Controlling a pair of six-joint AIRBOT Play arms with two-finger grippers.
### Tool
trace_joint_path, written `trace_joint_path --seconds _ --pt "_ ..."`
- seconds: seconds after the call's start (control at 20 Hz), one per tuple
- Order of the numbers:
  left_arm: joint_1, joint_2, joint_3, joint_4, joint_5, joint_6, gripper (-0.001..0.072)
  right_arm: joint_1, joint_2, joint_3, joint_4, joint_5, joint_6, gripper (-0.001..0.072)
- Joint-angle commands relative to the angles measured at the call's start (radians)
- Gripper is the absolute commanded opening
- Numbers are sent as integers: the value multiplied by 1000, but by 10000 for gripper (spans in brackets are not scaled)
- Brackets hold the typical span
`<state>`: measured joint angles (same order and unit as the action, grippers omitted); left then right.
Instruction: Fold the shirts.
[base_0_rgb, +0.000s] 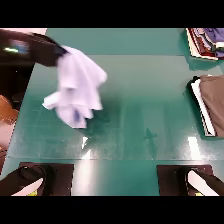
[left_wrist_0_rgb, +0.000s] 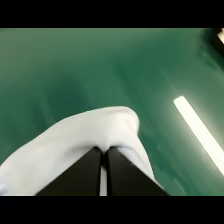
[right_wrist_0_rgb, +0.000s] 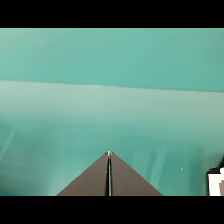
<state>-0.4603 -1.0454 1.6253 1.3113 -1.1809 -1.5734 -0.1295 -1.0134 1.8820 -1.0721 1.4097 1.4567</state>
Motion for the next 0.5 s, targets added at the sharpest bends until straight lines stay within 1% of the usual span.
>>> trace_joint_path --seconds 0.0,0.05,0.1,0.15,0.2,0.3,0.4,0.45 --pt "-246 -203 5 -10 14 69 27 -22 16 0 0 13 1 19" --pt "-297 -262 5 -10 27 108 79 -22 15 -1 0 19 1 19" --pt "-326 -304 5 -10 38 130 380 -22 15 -2 0 24 1 19" --pt "-332 -333 6 -8 43 134 572 -22 15 -2 0 26 1 19" --pt "-319 -341 5 12 40 133 531 -22 16 -2 0 26 1 19" --pt "-246 -322 5 93 -3 101 531 -22 15 -2 0 27 1 19" --pt "-121 -293 3 160 -91 59 531 -22 15 -2 -1 31 1 19" --pt "-41 -282 -3 163 -137 39 531 -22 15 -2 -1 31 1 19"
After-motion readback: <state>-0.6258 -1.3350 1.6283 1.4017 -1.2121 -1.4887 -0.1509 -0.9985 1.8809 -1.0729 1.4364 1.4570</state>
